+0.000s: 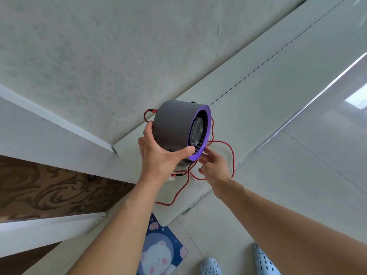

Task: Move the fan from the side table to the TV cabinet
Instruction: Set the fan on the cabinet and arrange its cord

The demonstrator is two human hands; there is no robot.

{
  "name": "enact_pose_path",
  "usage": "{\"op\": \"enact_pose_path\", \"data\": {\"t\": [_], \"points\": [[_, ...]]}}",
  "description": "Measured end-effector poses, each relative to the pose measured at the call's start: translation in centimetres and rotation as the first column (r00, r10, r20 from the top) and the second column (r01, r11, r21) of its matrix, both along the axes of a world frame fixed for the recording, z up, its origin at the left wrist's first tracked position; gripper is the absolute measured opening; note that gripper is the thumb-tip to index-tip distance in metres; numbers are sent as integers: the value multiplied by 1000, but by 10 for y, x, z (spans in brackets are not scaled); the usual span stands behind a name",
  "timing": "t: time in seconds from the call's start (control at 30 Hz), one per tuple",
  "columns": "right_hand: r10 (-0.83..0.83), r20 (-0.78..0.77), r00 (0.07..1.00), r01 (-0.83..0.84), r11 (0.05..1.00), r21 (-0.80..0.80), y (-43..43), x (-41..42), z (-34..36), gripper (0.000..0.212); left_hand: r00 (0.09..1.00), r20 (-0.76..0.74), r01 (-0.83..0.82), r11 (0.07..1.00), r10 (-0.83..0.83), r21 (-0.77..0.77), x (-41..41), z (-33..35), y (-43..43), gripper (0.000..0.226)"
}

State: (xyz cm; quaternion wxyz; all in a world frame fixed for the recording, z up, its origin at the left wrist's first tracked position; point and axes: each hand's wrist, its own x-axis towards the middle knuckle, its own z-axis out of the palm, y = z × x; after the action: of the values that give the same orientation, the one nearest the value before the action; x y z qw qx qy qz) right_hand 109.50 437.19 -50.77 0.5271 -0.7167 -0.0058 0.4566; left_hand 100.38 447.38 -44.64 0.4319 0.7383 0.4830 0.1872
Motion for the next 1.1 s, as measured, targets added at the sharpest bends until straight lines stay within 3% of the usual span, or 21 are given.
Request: {"op": "enact_pose_path", "data": {"t": [0.13,0.23,0.43,0.57,0.67,0.97,1.1], "points": [[97,66,993,-96,995,-27,-6,-9,-2,80,996,10,-91,996,91,9,6,-2,-9,122],[231,199,953,-221,973,-71,-8,-15,-2,77,990,7,-143,990,143,12,12,-1,-14,123],[577,389,718,-525,816,-241,-5,-19,-7,76,990,-18,-139,990,140,10,13,-1,-14,123],[718,434,545,-590,695,-410,-6,-22,-6,77,991,-28,-128,992,128,6,13,1,-13,123],[760,451,468,-596,649,-474,-6,-22,-7,76,992,-31,-121,993,121,12,12,2,-13,121],[798,428,424,-615,601,-510,-4,-19,-6,77,990,16,-141,988,143,-57,10,3,-8,119],[803,423,420,-616,595,-517,-4,-18,-6,75,982,106,-137,979,154,-154,8,3,-4,120]]}}
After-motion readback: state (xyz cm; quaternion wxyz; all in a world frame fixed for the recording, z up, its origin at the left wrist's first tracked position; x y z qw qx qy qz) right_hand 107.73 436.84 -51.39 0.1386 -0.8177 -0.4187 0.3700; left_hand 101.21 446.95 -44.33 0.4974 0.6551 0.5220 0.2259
